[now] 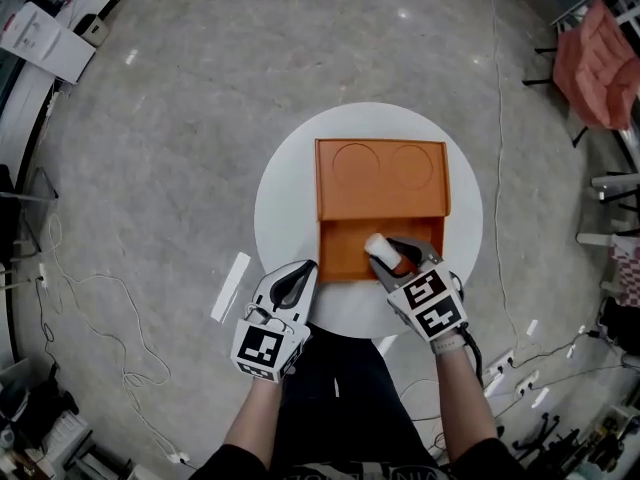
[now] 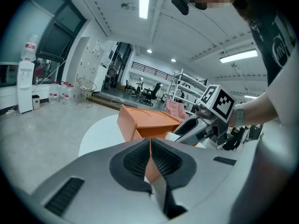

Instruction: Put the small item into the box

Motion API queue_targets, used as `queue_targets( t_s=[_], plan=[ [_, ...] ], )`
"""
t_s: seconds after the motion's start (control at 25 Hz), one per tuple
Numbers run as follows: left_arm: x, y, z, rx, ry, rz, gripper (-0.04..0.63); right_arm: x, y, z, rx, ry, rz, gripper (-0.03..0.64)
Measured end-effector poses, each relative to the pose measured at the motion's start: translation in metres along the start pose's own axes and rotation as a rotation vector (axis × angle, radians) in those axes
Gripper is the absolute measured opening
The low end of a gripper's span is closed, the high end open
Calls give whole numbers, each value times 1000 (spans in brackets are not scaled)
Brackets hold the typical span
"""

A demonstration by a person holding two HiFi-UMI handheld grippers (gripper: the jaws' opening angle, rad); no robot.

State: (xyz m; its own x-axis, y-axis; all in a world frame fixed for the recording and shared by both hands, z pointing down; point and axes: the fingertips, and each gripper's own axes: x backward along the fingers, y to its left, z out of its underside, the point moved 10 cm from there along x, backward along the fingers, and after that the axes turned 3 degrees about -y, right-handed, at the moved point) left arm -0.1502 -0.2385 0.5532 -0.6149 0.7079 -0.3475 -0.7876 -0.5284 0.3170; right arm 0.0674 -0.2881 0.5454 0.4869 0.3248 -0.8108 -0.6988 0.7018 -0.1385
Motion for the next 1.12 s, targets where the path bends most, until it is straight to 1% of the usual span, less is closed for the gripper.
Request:
queue_targets(
  t_s=[0.24, 0.36, 0.64, 0.8, 0.96, 1.12],
  plan=[
    [2, 2, -1, -2, -6, -12, 15, -14, 5, -2, 109, 56, -16, 166],
    [4, 3, 0, 2, -15, -6, 15, -19, 6, -3, 130, 60, -19, 166],
    [10, 4, 4, 9, -11, -35, 15, -22, 2, -1, 112, 30, -39, 166],
    [14, -2, 5, 8, -27, -38, 15, -14, 0, 0, 96, 1, -19, 169],
    [16, -8, 4, 9, -43, -52, 15, 0, -2, -2, 72, -63, 3, 175],
    [24, -12, 0, 1, -55, -46, 15, 15, 5, -7, 26, -152, 4, 173]
  ],
)
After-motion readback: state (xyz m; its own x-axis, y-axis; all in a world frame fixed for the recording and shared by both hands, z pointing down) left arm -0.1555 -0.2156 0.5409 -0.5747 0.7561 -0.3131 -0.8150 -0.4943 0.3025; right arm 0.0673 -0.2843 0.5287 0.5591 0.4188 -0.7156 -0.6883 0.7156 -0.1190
